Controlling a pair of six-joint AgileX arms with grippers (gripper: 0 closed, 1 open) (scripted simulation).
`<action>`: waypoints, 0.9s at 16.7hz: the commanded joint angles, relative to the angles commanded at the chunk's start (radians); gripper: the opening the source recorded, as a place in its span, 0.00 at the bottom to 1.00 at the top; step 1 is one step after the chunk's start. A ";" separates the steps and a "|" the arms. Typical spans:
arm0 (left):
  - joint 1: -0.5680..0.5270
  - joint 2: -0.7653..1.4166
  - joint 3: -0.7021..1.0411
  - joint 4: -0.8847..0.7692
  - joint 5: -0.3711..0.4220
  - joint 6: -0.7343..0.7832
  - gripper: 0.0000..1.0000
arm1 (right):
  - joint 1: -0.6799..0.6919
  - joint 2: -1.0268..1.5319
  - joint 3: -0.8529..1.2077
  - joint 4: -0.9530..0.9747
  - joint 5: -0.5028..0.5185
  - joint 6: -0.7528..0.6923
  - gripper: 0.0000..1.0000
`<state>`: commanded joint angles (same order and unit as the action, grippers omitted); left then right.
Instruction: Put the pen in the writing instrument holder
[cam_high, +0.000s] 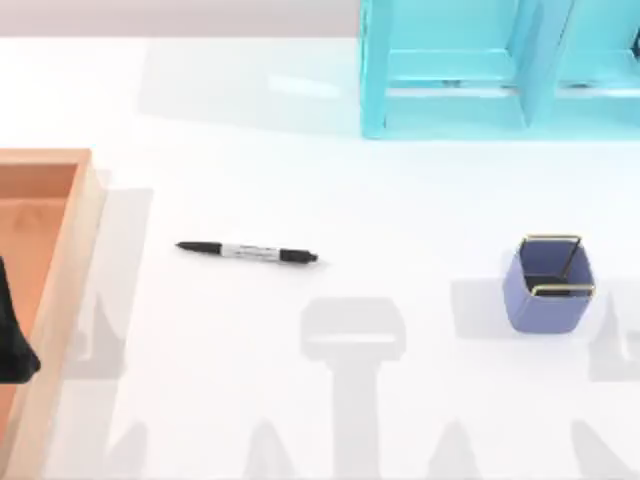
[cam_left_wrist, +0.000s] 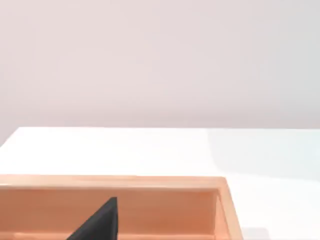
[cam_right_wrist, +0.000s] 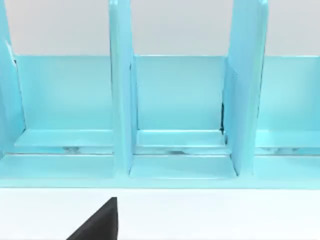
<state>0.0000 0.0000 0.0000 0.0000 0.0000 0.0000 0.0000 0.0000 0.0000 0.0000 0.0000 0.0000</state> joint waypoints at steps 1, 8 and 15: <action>0.000 0.000 0.000 0.000 0.000 0.000 1.00 | 0.000 0.000 0.000 0.000 0.000 0.000 1.00; 0.000 0.000 0.000 0.000 0.000 0.000 1.00 | 0.060 0.197 0.198 -0.119 -0.001 -0.047 1.00; 0.000 0.000 0.000 0.000 0.000 0.000 1.00 | 0.200 0.803 0.727 -0.483 0.008 -0.189 1.00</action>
<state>0.0000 0.0000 0.0000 0.0000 0.0000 0.0000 0.2004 0.8032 0.7267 -0.4828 0.0077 -0.1885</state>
